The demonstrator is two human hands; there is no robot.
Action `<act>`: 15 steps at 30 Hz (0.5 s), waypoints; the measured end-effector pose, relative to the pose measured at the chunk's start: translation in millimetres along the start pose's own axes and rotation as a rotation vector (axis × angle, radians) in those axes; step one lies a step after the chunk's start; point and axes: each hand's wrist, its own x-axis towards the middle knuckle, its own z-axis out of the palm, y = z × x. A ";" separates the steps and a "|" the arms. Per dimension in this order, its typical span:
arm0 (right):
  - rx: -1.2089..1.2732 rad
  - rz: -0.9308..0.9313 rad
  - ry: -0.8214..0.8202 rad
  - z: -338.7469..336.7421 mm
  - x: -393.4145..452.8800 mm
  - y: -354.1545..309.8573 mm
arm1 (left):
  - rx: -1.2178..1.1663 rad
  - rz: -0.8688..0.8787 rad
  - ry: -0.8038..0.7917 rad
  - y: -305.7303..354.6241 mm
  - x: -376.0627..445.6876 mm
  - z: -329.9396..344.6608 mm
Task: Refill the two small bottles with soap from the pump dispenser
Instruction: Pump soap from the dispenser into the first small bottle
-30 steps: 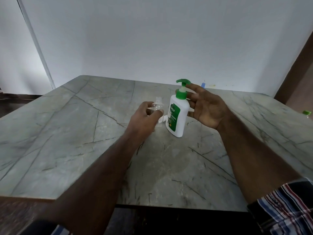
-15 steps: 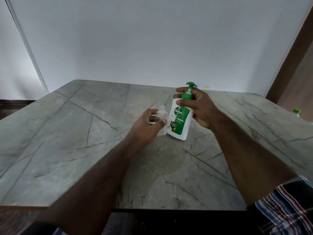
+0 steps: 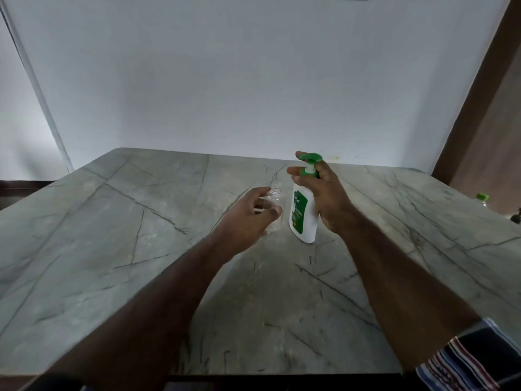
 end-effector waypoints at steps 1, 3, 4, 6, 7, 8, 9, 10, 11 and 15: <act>0.004 -0.012 0.010 0.9 -0.9 0.7 | -0.016 0.000 -0.006 3.6 3.6 -0.7; -0.003 -0.025 0.021 3.1 -2.3 1.6 | -0.068 0.003 -0.015 9.8 10.8 -2.0; -0.011 -0.033 0.023 4.7 -2.6 2.1 | -0.097 0.007 -0.017 12.2 14.1 -2.4; -0.027 -0.054 0.034 7.7 -2.8 2.9 | -0.153 0.019 -0.020 17.0 19.3 -1.7; -0.037 -0.063 0.044 9.1 -2.8 2.9 | -0.176 0.032 -0.022 18.9 21.8 -1.0; -0.048 -0.070 0.053 10.5 -2.5 2.7 | -0.194 0.045 -0.020 20.4 23.9 -0.1; -0.056 -0.077 0.060 11.2 -2.5 2.6 | -0.203 0.058 -0.013 21.3 25.6 0.7; -0.061 -0.088 0.065 12.0 -2.7 2.7 | -0.205 0.070 -0.001 21.4 26.8 1.0; -0.067 -0.103 0.072 12.3 -3.0 3.1 | -0.206 0.081 0.012 20.8 27.5 0.8; -0.106 -0.171 0.089 13.8 -3.8 6.4 | -0.218 0.097 0.039 15.3 26.5 0.9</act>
